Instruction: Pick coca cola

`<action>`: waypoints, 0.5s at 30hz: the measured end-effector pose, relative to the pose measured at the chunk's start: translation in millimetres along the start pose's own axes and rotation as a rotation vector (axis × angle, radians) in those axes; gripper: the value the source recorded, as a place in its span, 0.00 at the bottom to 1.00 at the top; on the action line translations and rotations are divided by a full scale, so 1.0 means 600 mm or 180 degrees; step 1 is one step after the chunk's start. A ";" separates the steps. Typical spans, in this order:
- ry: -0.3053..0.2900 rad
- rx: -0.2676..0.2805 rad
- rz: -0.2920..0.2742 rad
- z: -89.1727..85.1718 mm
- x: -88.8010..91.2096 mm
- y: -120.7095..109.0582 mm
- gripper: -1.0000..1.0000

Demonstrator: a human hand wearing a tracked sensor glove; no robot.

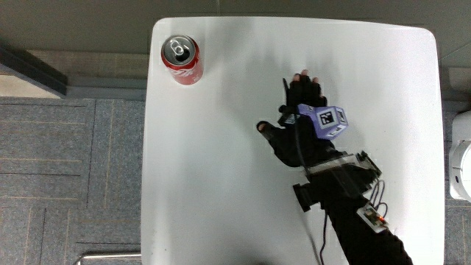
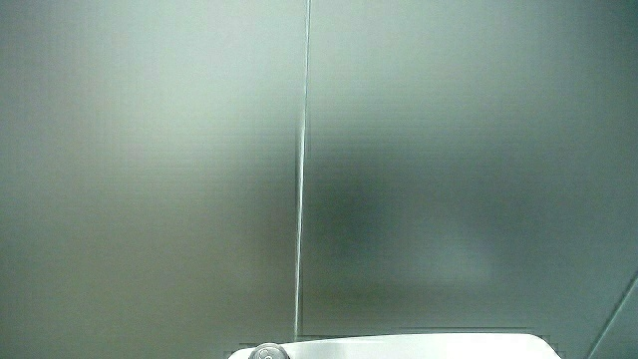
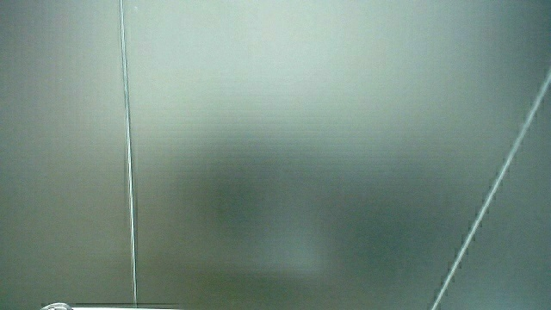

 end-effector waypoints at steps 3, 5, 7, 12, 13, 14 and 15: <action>0.0123 -0.0018 0.0237 -0.016 -0.008 0.021 0.50; 0.0115 -0.0036 0.0411 -0.023 -0.020 0.031 0.50; 0.0132 -0.0073 0.0502 -0.032 -0.031 0.039 0.50; 0.0148 -0.0194 0.0469 -0.056 -0.063 0.055 0.50; 0.0074 -0.0204 0.0422 -0.058 -0.074 0.055 0.50; 0.0008 -0.0219 0.0413 -0.061 -0.075 0.062 0.50; 0.0083 -0.0202 0.0638 -0.065 -0.071 0.072 0.50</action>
